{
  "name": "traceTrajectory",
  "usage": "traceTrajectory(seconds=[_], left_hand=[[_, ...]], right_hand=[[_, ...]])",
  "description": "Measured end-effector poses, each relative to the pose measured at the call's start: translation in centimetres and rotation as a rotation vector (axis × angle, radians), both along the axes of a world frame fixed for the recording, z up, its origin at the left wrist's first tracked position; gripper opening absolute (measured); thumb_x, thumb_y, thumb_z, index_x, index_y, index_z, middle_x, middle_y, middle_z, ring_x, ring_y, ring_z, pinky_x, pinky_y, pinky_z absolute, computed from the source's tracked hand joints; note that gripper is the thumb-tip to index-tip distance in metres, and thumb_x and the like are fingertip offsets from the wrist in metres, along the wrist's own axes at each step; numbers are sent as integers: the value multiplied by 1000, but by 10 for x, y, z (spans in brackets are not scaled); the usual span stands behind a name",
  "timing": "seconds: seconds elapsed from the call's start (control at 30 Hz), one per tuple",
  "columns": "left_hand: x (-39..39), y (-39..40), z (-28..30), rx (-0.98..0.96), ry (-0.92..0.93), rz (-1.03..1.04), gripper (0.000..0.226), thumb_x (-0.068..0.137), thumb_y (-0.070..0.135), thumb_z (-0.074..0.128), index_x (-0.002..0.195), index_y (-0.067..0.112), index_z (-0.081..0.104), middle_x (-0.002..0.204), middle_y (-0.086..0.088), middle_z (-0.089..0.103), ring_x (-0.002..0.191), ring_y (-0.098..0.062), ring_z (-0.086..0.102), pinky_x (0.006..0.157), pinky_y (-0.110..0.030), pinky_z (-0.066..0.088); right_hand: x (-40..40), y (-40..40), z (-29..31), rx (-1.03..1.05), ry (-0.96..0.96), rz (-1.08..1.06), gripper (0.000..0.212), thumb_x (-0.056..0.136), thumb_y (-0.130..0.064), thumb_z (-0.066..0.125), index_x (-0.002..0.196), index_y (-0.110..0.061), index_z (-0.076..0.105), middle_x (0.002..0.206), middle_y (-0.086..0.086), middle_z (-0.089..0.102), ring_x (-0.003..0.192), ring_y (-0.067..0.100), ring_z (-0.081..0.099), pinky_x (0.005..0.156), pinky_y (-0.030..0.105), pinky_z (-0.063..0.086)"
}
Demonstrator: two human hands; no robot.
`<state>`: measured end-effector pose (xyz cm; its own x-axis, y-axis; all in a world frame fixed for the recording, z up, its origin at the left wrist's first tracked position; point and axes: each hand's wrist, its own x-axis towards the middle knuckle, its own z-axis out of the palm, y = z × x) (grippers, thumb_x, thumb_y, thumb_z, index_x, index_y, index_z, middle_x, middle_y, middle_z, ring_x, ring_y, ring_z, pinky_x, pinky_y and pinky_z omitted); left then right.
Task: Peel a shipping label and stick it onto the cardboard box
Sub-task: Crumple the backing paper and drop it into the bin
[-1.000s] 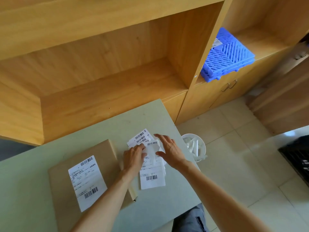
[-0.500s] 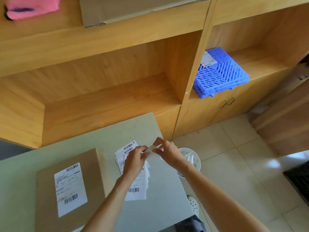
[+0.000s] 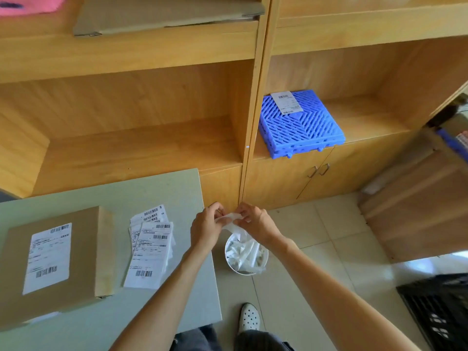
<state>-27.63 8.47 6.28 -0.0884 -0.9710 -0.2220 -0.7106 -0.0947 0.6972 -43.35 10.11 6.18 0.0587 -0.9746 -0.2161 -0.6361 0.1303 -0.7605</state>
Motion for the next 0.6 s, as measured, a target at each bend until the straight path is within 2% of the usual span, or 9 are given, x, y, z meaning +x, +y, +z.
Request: traceTrajectory(seconds=[0.2, 0.33, 0.43, 0.53, 0.6], left_hand=[[-29, 10, -3, -23, 8, -7, 19, 81, 30, 76, 77, 26, 58, 85, 14, 62, 76, -11, 57, 61, -27, 40], [-44, 13, -21, 43, 51, -86, 18, 79, 25, 79, 76, 25, 61, 86, 13, 65, 77, -6, 60, 65, -30, 48], [-56, 16, -40, 87, 75, -158, 17, 80, 18, 78, 76, 24, 63, 80, 12, 69, 79, -10, 66, 73, -41, 55], [-66, 15, -61, 78, 38, -170, 23, 85, 5, 69, 80, 27, 64, 83, 13, 71, 80, -10, 68, 73, -40, 56], [-71, 10, -72, 64, -13, -175, 25, 86, 4, 65, 82, 29, 63, 84, 15, 71, 79, -9, 68, 70, -35, 56]], right_hand=[[-22, 16, -7, 14, -31, -74, 12, 85, -9, 68, 94, -11, 61, 83, -3, 66, 76, 24, 67, 72, 44, 58], [-35, 33, -23, 42, 26, -124, 15, 87, -15, 65, 83, -26, 54, 82, -5, 69, 72, 22, 66, 66, 40, 56], [-50, 38, -42, 48, 99, -138, 12, 86, -12, 61, 84, -22, 56, 81, -1, 71, 69, 25, 65, 61, 41, 55], [-61, 34, -59, 42, 109, -149, 8, 87, -11, 61, 87, -19, 59, 80, 3, 72, 69, 28, 65, 59, 40, 53], [-66, 27, -69, 35, 104, -141, 4, 88, -12, 61, 89, -16, 60, 82, 6, 74, 70, 30, 66, 59, 39, 54]])
